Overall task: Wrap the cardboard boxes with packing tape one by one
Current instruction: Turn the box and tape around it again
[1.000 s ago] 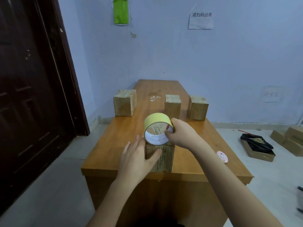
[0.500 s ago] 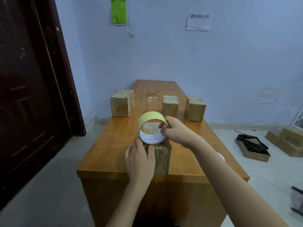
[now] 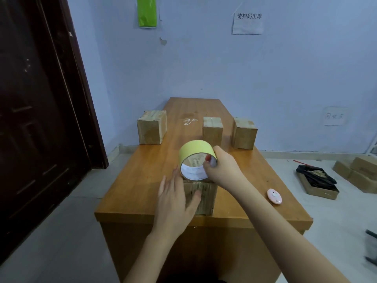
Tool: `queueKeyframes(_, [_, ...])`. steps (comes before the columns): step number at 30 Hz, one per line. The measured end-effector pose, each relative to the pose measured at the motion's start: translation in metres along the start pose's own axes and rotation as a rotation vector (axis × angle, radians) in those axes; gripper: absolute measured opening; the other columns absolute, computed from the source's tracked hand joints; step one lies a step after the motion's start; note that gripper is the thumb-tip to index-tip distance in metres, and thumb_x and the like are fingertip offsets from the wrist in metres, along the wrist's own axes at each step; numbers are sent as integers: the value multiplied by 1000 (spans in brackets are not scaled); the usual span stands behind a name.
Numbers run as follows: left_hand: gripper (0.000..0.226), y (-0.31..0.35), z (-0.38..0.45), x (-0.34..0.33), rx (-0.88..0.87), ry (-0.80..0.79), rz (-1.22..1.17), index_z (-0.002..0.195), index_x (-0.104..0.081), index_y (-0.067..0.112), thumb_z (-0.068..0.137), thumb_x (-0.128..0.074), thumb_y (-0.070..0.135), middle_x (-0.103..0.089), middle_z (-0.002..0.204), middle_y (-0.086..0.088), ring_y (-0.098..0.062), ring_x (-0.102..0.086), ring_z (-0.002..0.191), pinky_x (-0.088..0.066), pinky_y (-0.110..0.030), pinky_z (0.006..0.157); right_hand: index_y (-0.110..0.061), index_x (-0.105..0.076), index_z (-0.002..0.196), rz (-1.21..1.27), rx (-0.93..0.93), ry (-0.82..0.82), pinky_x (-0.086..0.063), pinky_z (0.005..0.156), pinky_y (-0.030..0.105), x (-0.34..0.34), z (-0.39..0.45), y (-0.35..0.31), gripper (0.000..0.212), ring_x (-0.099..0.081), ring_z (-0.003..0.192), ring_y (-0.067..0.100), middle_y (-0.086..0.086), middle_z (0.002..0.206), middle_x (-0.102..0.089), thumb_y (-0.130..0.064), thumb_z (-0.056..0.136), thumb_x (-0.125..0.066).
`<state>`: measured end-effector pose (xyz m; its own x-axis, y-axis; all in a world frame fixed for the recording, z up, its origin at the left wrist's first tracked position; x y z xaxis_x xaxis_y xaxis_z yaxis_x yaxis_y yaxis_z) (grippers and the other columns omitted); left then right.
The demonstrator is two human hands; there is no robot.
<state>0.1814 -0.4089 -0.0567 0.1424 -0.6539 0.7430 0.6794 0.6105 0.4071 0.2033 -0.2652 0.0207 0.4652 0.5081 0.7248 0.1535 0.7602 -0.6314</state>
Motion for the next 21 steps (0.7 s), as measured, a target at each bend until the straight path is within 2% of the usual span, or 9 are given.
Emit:
queueKeyframes(2, [72, -3, 1, 6, -31, 29, 119, 133, -46, 11, 88, -20, 61, -49, 139, -5, -15, -38, 134, -11, -36, 117, -16, -39, 94, -139, 75, 11, -40, 50, 25, 0, -2, -6, 9, -53, 68, 17, -3, 75, -48, -17, 94, -48])
queueKeyframes(4, [62, -3, 1, 10, -53, 47, 191, 124, -55, 8, 91, -30, 54, -56, 132, -8, -20, -43, 130, -18, -40, 114, -14, -37, 95, -154, 102, -52, -38, 48, 25, 2, 0, -9, 12, -51, 64, 16, 0, 75, -49, -11, 92, -48])
queueKeyframes(7, [56, -4, -3, 13, -79, 67, 211, 126, -54, 9, 93, -36, 51, -57, 130, -8, -23, -42, 130, -18, -43, 112, -9, -40, 93, 23, 37, -157, -42, 49, 25, 16, 6, -4, 12, -54, 70, 19, 11, 86, -58, 1, 87, -45])
queueKeyframes(10, [68, -4, -2, 18, -79, 24, 209, 140, -39, 16, 92, -22, 62, -49, 138, -2, -23, -32, 136, -12, -46, 114, -7, -45, 96, 354, -112, -184, -52, 53, 27, 31, 5, 16, 20, -62, 82, 19, 11, 88, -66, 10, 86, -39])
queueKeyframes(12, [83, 0, 3, 21, -63, -35, 271, 144, -31, 20, 85, -7, 73, -38, 146, 1, -19, -21, 141, -3, -44, 115, -11, -45, 95, 358, -114, -161, -52, 55, 25, 32, 2, 23, 20, -60, 80, 16, 5, 84, -64, 8, 89, -41])
queueKeyframes(14, [91, 7, 8, 26, -41, -48, 358, 144, -31, 21, 80, 0, 78, -28, 152, 0, -17, -13, 143, 1, -42, 115, -16, -45, 92, 297, -74, -129, -50, 56, 24, 28, -1, 24, 17, -57, 78, 15, 3, 88, -61, 1, 90, -46])
queueKeyframes(17, [84, 17, 12, 30, 15, 8, 317, 142, -34, 18, 82, -12, 72, -15, 156, -5, -16, -8, 144, 2, -33, 113, -17, -49, 91, 300, -73, -106, -56, 70, 32, 21, -3, 26, 13, -60, 88, 22, 7, 96, -59, -6, 89, -56])
queueKeyframes(19, [83, 23, 9, 28, -16, 6, 257, 147, -24, 11, 86, -26, 67, -8, 156, -8, -15, -3, 142, 2, -28, 111, -16, -52, 89, 330, -92, -92, -56, 74, 34, 19, -7, 31, 8, -60, 88, 23, 9, 93, -59, -9, 90, -57])
queueKeyframes(21, [84, 29, 5, 27, -73, 0, 274, 145, -25, 2, 86, -47, 59, -18, 153, -15, -20, -14, 140, -9, -33, 112, -18, -52, 86, 333, -115, -70, -54, 72, 30, 19, -9, 35, 9, -58, 85, 21, 7, 88, -57, -11, 91, -55])
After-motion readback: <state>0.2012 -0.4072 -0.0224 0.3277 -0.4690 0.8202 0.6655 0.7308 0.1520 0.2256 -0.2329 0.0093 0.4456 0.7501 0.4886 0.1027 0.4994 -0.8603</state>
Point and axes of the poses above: each hand's wrist, its own z-axis towards the middle knuckle, its own x-axis out of the back of the hand, y = z × x, the point moved 2 cm from there along z, towards the middle knuckle
